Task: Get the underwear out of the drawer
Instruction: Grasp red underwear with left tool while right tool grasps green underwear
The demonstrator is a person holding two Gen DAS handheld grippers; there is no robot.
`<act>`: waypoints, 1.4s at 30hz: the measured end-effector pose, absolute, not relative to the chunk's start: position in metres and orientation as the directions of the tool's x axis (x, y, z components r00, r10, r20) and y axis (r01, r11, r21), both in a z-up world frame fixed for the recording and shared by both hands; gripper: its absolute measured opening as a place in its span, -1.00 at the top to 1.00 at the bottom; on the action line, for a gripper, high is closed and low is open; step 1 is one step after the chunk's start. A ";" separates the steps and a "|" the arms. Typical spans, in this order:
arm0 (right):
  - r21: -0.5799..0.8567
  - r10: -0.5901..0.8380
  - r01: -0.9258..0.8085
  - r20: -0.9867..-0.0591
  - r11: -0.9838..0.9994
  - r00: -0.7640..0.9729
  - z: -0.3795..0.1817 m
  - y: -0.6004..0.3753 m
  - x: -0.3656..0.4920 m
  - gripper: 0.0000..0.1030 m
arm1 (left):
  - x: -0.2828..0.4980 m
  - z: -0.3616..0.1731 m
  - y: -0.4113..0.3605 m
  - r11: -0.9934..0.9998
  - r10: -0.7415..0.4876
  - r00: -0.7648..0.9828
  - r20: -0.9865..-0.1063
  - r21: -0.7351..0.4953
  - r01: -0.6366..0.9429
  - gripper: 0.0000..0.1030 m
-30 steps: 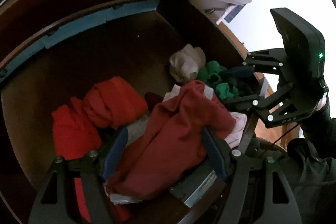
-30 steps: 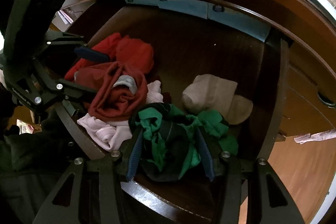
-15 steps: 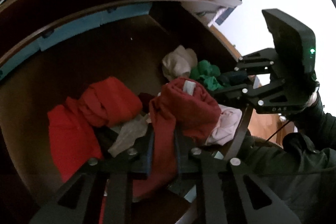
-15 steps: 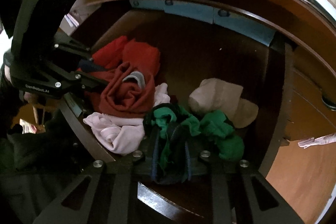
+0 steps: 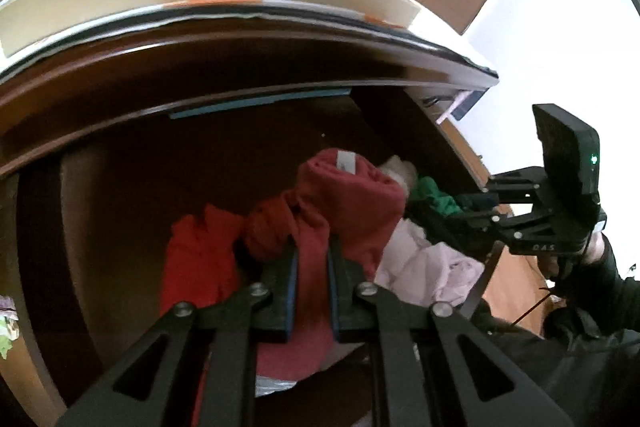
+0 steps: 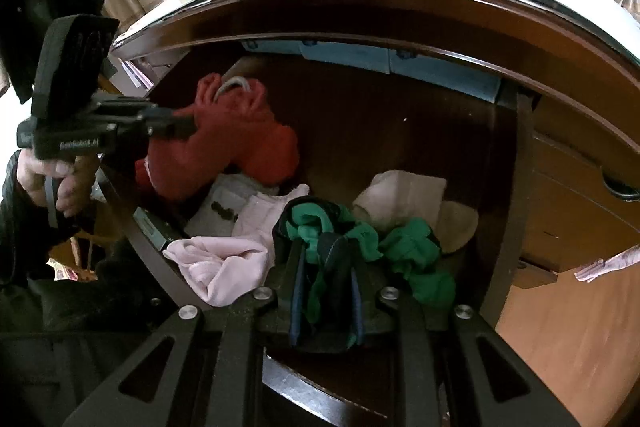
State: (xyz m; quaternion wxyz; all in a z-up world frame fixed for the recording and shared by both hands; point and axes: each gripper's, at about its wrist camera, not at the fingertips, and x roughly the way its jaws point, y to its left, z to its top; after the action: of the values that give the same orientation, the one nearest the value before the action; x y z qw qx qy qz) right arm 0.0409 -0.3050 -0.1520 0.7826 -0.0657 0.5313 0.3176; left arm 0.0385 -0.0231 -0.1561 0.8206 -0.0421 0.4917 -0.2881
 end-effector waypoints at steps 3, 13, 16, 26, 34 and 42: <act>0.240 0.429 -0.566 -0.874 0.789 0.227 -0.155 -0.303 0.042 0.60 | 0.041 -0.165 -0.027 0.840 -0.493 0.336 -0.802 -0.339 0.423 0.78; 0.255 0.418 -0.551 -0.888 0.795 0.193 -0.166 -0.301 0.046 0.56 | 0.045 -0.175 -0.050 0.853 -0.423 0.287 -0.859 -0.271 0.446 0.19; 0.260 0.417 -0.552 -0.892 0.792 0.178 -0.171 -0.299 0.046 0.56 | 0.044 -0.178 -0.056 0.847 -0.408 0.269 -0.873 -0.251 0.470 0.20; 0.250 0.459 -0.563 -0.848 0.788 0.267 -0.154 -0.305 0.039 0.61 | 0.029 -0.171 -0.061 0.822 -0.435 0.322 -0.841 -0.225 0.523 0.80; 0.243 0.501 -0.578 -0.796 0.779 0.340 -0.132 -0.305 0.033 0.65 | 0.018 -0.155 -0.043 0.837 -0.489 0.442 -0.752 -0.262 0.480 0.81; 0.247 0.530 -0.582 -0.757 0.774 0.383 -0.115 -0.307 0.028 0.70 | 0.006 -0.136 -0.032 0.849 -0.505 0.545 -0.669 -0.273 0.452 0.82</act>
State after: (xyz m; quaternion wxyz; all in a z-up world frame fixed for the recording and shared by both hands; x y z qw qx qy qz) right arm 0.0276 -0.3073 -0.1152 0.8311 -0.0296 0.4433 0.3345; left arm 0.0063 -0.0323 -0.1360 0.8783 -0.0338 0.3913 -0.2725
